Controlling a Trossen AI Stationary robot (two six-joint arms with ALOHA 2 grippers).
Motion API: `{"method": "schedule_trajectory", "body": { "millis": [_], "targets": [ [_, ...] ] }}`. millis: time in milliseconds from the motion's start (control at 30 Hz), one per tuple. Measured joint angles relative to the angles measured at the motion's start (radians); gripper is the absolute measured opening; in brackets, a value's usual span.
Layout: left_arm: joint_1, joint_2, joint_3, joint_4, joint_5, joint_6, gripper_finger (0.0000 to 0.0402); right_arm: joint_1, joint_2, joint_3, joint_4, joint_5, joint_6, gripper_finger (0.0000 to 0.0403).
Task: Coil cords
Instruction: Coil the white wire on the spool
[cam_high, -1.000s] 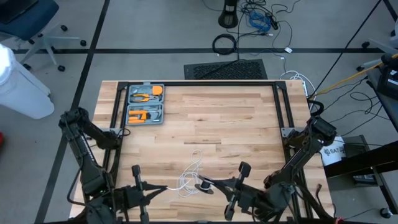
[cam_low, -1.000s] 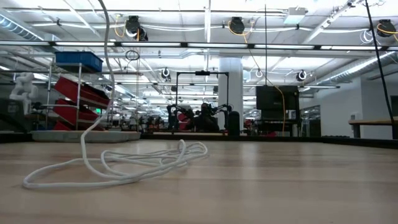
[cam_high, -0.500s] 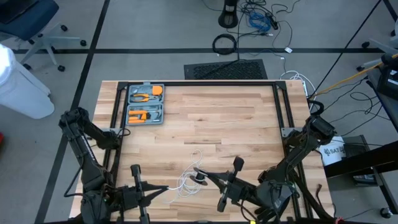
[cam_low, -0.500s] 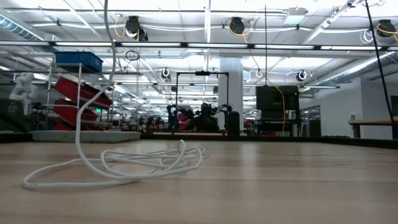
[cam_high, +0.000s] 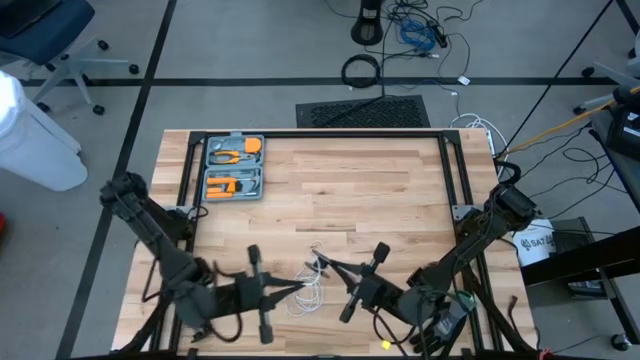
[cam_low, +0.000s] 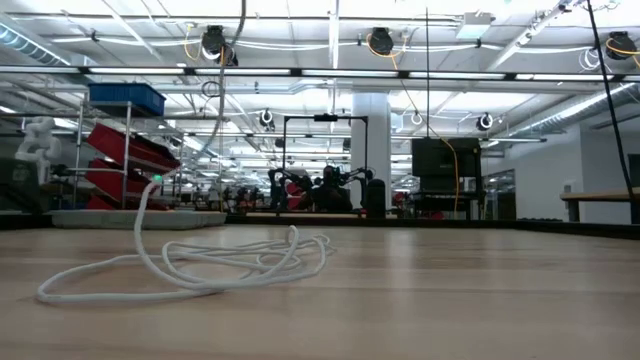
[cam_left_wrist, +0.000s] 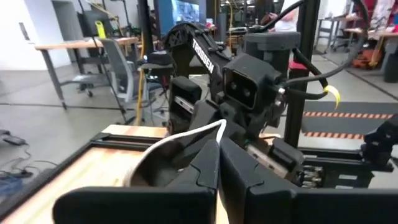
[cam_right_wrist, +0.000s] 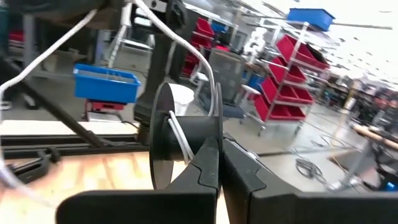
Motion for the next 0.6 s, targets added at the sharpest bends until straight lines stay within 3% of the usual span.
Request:
{"method": "schedule_trajectory", "body": {
  "millis": [233, 433, 600],
  "targets": [
    [0.072, 0.071, 0.000, 0.045, 0.129, -0.002, 0.0010, -0.002, 0.000, 0.000, -0.013, 0.080, 0.034, 0.0000],
    [0.109, 0.111, 0.000, 0.049, 0.228, -0.029, 0.0010, -0.002, 0.000, 0.000, -0.012, 0.088, 0.047, 0.0000],
    [0.111, 0.131, 0.000, 0.047, 0.256, -0.054, 0.0010, -0.002, 0.000, 0.000, -0.003, 0.103, 0.046, 0.0000]
  ]
}}
